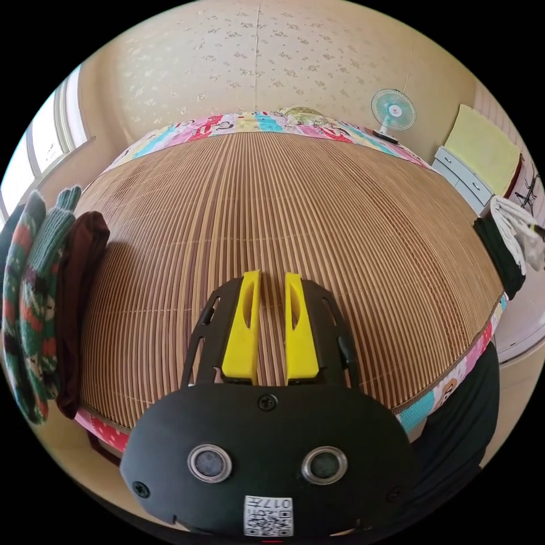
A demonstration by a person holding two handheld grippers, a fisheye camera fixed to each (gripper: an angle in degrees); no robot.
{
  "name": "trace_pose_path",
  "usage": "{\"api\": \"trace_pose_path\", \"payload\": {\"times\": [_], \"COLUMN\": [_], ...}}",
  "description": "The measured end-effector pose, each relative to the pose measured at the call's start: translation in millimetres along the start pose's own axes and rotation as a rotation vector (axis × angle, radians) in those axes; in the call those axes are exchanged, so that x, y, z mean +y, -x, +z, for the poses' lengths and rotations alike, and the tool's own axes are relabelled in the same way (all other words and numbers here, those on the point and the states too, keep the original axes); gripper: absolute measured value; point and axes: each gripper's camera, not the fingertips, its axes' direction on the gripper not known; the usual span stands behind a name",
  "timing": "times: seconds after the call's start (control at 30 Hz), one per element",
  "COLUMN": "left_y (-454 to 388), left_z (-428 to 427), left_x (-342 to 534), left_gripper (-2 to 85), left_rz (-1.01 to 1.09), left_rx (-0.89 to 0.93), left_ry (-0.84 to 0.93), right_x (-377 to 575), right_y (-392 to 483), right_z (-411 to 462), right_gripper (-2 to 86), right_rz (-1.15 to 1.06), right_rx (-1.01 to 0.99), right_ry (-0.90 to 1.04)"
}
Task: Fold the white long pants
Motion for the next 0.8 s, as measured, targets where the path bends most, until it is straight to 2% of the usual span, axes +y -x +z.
{"api": "trace_pose_path", "payload": {"times": [0.1,0.2,0.3,0.37,0.47,0.57,0.63,0.8], "left_y": [-14.5,-21.6,-17.4,-13.1,-14.0,-22.8,-26.7,-24.4], "left_z": [5.9,11.9,17.2,20.0,25.3,31.0,34.2,41.3], "left_x": [-5.6,-11.3,-18.0,-22.2,-29.3,-35.8,-39.8,-53.2], "left_gripper": [7.4,7.2,7.1,7.2,7.1,7.0,7.0,7.1], "left_rz": [0.030,0.042,0.027,0.013,0.011,0.027,0.034,0.022], "left_rx": [-0.066,-0.091,-0.059,-0.030,-0.025,-0.060,-0.075,-0.050], "left_ry": [0.000,-0.003,-0.004,-0.005,-0.007,-0.012,-0.014,-0.018], "right_x": [-35.9,-20.7,33.5,77.0,152.6,208.2,226.7,224.3], "right_y": [48.3,126.9,203.5,237.2,259.0,217.9,150.1,13.5], "right_z": [-74.2,-125.8,-126.4,-107.7,-68.9,-37.3,-10.5,90.7], "right_gripper": [5.0,5.7,6.8,7.5,9.7,10.0,10.6,12.4], "right_rz": [-0.095,-0.363,-0.649,-0.725,-0.673,-0.418,-0.133,0.329], "right_rx": [-0.222,-0.389,-0.619,-0.757,-0.864,-0.880,-0.851,-0.837], "right_ry": [-0.183,-0.283,-0.246,-0.161,-0.040,-0.037,-0.040,0.073]}}
